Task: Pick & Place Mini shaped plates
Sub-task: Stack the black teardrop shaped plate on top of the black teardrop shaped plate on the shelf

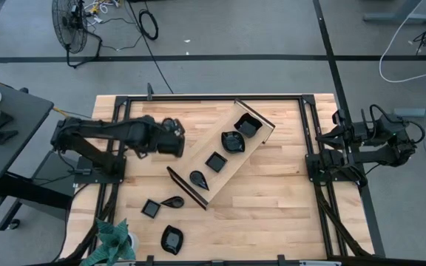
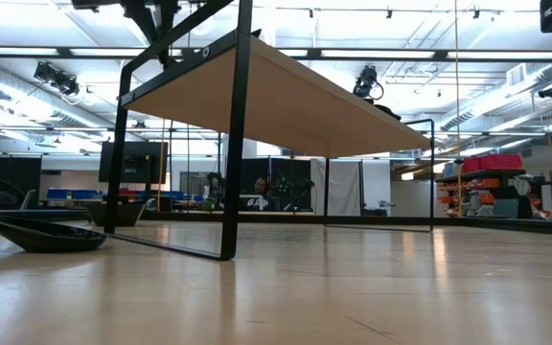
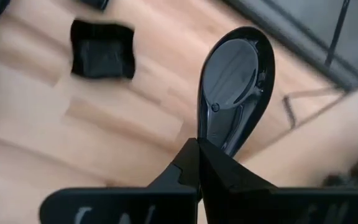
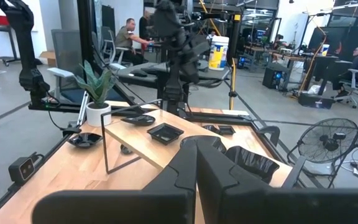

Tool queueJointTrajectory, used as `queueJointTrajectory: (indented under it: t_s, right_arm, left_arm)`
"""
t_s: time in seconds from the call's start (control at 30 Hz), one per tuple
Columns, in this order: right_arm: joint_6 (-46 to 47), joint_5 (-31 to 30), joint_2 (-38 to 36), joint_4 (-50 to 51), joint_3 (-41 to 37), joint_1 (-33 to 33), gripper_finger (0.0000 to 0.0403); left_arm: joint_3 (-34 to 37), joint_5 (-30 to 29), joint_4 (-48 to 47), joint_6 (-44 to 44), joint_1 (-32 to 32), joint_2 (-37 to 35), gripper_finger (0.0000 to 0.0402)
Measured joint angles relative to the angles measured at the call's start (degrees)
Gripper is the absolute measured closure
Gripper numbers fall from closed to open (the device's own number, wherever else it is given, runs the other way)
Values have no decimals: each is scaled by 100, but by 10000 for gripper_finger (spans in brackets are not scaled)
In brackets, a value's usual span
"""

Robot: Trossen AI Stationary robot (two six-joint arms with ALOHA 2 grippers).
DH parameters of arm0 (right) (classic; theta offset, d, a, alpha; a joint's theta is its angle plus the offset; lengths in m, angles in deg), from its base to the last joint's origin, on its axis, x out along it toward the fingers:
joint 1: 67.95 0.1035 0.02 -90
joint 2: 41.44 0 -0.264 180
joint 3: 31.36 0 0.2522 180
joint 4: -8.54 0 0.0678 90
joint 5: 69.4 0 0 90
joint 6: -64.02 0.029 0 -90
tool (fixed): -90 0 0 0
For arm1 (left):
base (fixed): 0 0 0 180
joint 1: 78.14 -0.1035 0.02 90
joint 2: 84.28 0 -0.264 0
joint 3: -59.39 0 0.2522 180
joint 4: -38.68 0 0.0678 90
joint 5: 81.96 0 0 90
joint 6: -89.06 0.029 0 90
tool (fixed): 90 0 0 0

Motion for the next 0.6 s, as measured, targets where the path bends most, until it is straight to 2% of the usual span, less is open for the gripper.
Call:
queueJointTrajectory:
  t_s: [0.13,0.27,0.43,0.6]
  right_arm:
    - [0,-1,0,-1,0,2,392]
    - [0,-1,0,1,0,2,392]
    - [0,-1,0,0,0,0,392]
    - [0,-1,0,1,0,1,392]
  left_arm:
    - [0,-103,115,297,-378,-45,398]
    - [0,8,731,344,-479,-66,399]
    - [0,29,1663,284,-225,-3,397]
    - [0,61,1605,-314,302,139,399]
